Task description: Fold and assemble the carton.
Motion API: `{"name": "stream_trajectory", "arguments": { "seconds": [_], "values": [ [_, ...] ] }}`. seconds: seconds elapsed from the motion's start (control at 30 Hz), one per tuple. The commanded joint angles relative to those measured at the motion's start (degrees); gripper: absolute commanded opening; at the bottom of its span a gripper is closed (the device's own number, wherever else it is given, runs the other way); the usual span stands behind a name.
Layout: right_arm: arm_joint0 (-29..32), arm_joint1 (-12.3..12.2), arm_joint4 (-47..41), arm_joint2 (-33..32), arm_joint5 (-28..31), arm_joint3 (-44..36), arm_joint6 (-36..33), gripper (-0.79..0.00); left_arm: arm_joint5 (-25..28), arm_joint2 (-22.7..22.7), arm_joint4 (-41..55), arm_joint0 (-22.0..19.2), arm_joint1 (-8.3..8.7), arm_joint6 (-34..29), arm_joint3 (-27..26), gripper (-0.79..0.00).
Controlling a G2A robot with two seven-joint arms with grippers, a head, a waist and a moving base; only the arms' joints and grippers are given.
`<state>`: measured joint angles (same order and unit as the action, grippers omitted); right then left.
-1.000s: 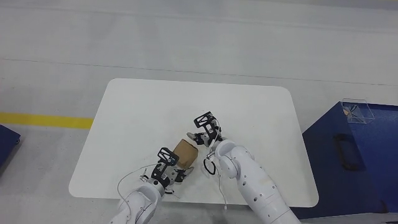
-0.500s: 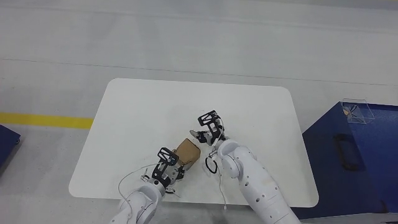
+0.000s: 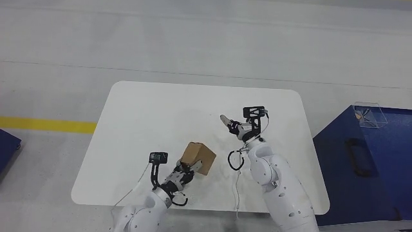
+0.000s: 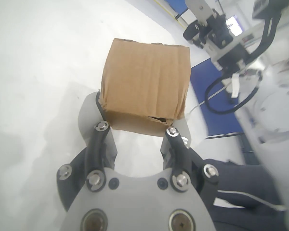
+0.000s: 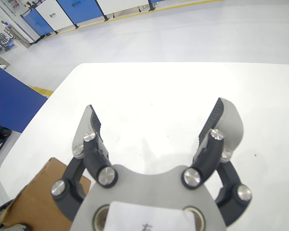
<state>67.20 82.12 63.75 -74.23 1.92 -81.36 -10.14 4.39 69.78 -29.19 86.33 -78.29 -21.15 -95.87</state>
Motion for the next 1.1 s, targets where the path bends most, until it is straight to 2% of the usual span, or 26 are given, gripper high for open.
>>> {"name": "stream_trajectory", "arguments": {
  "seconds": [0.0,0.07,0.13,0.17,0.2,0.23,0.4,0.5,0.53,0.6,0.67,0.7,0.73,0.83,0.97,1.07],
  "values": [
    [0.10,-0.02,0.31,0.24,0.13,-0.14,-0.43,0.000,-3.13,0.88,9.06,-0.67,0.12,-7.40,-0.15,-0.785],
    [0.10,-0.02,0.31,0.24,0.13,-0.14,-0.43,0.000,-5.69,1.75,11.69,-1.79,0.35,-12.27,0.48,-0.785],
    [0.10,-0.02,0.31,0.24,0.13,-0.14,-0.43,0.000,-8.58,2.02,10.87,-2.98,0.55,-14.12,1.70,-0.779],
    [0.10,-0.02,0.31,0.24,0.13,-0.14,-0.43,0.000,-9.19,1.92,11.49,-3.42,0.55,-14.80,2.16,-0.576],
    [0.10,-0.02,0.31,0.24,0.13,-0.14,-0.43,0.000,-9.67,2.00,12.05,-3.87,0.59,-15.53,2.88,-0.465],
    [0.10,-0.02,0.31,0.24,0.13,-0.14,-0.43,0.000,-10.71,2.13,10.94,-4.35,0.69,-15.39,3.69,0.000],
    [0.10,-0.02,0.31,0.24,0.13,-0.14,-0.43,0.000,-13.65,3.25,12.43,-4.00,0.86,-13.67,3.72,0.000],
    [0.10,-0.02,0.31,0.24,0.13,-0.14,-0.43,0.000,-14.46,5.15,13.60,-2.74,1.12,-12.04,1.07,0.000],
    [0.10,-0.02,0.31,0.24,0.13,-0.14,-0.43,0.000,-13.56,6.33,13.62,-1.89,1.21,-9.43,-0.05,0.000],
    [0.10,-0.02,0.31,0.24,0.13,-0.14,-0.43,0.000,-11.26,8.19,9.80,0.53,1.31,0.57,-2.47,0.000],
    [0.10,-0.02,0.31,0.24,0.13,-0.14,-0.43,0.000,-9.47,7.61,4.86,2.55,1.20,9.53,-5.14,0.000],
    [0.10,-0.02,0.31,0.24,0.13,-0.14,-0.43,0.000,-7.11,6.82,2.36,3.50,1.21,12.10,-5.88,-0.046],
    [0.10,-0.02,0.31,0.24,0.13,-0.14,-0.43,0.000,-4.98,5.77,-2.62,3.98,1.38,13.59,-6.38,-0.400],
    [0.10,-0.02,0.31,0.24,0.13,-0.14,-0.43,0.000,-1.60,1.73,-16.80,4.33,1.66,16.65,-6.58,-0.785],
    [0.10,-0.02,0.31,0.24,0.13,-0.14,-0.43,0.000,-2.13,-4.12,-30.68,3.07,1.46,20.36,-4.09,-0.785],
    [0.10,-0.02,0.31,0.24,0.13,-0.14,-0.43,0.000,-5.19,-6.81,-34.78,1.05,1.03,19.83,-1.71,-0.785]
  ]
}}
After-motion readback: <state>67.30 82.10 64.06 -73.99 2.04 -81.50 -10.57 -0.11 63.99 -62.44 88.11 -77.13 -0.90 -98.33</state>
